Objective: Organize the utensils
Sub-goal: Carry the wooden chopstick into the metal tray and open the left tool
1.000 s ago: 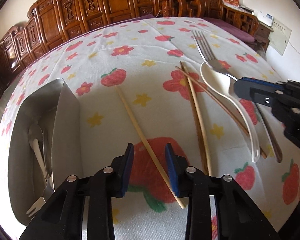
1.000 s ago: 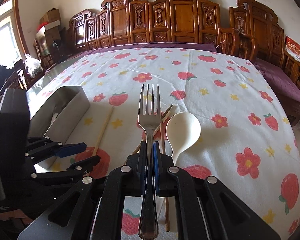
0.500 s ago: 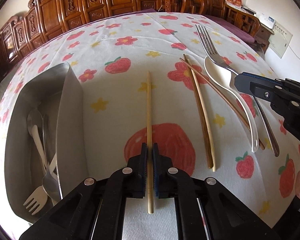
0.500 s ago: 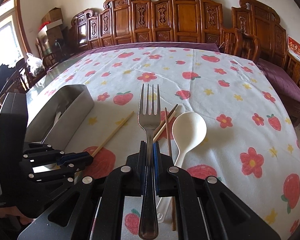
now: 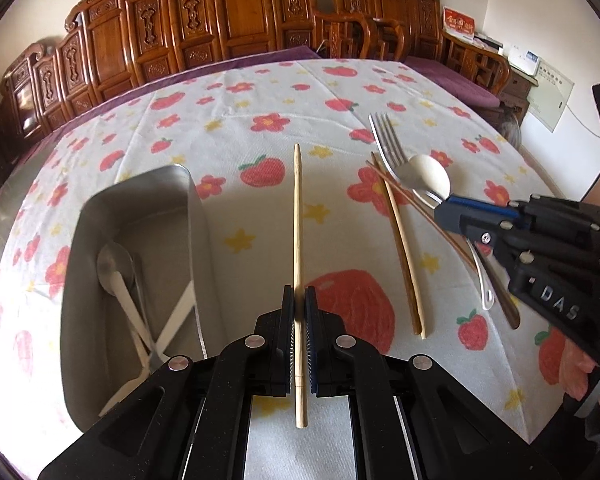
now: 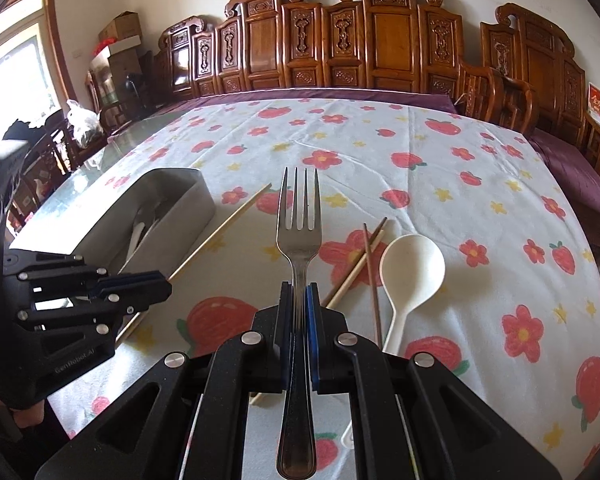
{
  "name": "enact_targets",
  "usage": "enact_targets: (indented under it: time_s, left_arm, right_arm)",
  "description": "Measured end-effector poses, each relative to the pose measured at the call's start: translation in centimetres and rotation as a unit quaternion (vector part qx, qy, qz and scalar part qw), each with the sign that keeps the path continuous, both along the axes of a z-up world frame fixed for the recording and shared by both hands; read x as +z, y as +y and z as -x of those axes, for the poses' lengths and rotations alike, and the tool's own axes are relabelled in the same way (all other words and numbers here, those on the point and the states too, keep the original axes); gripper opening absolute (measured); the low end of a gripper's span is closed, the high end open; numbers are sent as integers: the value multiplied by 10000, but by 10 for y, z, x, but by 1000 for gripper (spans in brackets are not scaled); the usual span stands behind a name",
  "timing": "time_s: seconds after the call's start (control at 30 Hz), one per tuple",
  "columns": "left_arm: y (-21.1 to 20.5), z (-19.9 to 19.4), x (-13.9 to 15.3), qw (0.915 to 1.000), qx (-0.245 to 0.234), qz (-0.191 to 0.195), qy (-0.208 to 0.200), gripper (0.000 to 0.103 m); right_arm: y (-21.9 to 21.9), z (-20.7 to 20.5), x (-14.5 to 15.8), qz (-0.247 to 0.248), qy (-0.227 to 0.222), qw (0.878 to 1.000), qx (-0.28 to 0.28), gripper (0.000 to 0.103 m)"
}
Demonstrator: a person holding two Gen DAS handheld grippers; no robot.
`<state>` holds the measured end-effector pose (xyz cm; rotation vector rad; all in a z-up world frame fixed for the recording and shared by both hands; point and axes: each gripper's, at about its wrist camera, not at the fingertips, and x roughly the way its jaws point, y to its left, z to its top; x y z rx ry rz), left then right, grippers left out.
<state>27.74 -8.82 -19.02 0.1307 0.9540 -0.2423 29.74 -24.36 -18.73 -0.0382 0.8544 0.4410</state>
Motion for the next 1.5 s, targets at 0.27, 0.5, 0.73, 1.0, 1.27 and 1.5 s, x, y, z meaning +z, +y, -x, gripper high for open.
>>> enact_targets:
  time_s: [0.27, 0.5, 0.73, 1.0, 1.27, 1.5]
  left_arm:
    - [13, 5, 22, 9998, -20, 79, -189, 4]
    - [31, 19, 40, 9991, 49, 265, -328, 4]
    - [49, 29, 53, 9984, 138, 291, -458, 4]
    - [76, 25, 51, 9980, 374, 137, -483, 4]
    - [97, 11, 34, 9983, 509, -1, -288, 4]
    - [106, -1, 4, 9981, 624, 12, -3, 4]
  right_arm:
    - [10, 3, 0, 28, 8, 9999, 104, 8]
    - [11, 5, 0, 15, 0, 9999, 121, 8]
    - [14, 8, 2, -15, -23, 9999, 158, 8]
    - [24, 13, 5, -34, -65, 9996, 265, 8]
    - [30, 14, 3, 20, -55, 9994, 338, 8]
    - [33, 13, -1, 88, -8, 9993, 354, 8]
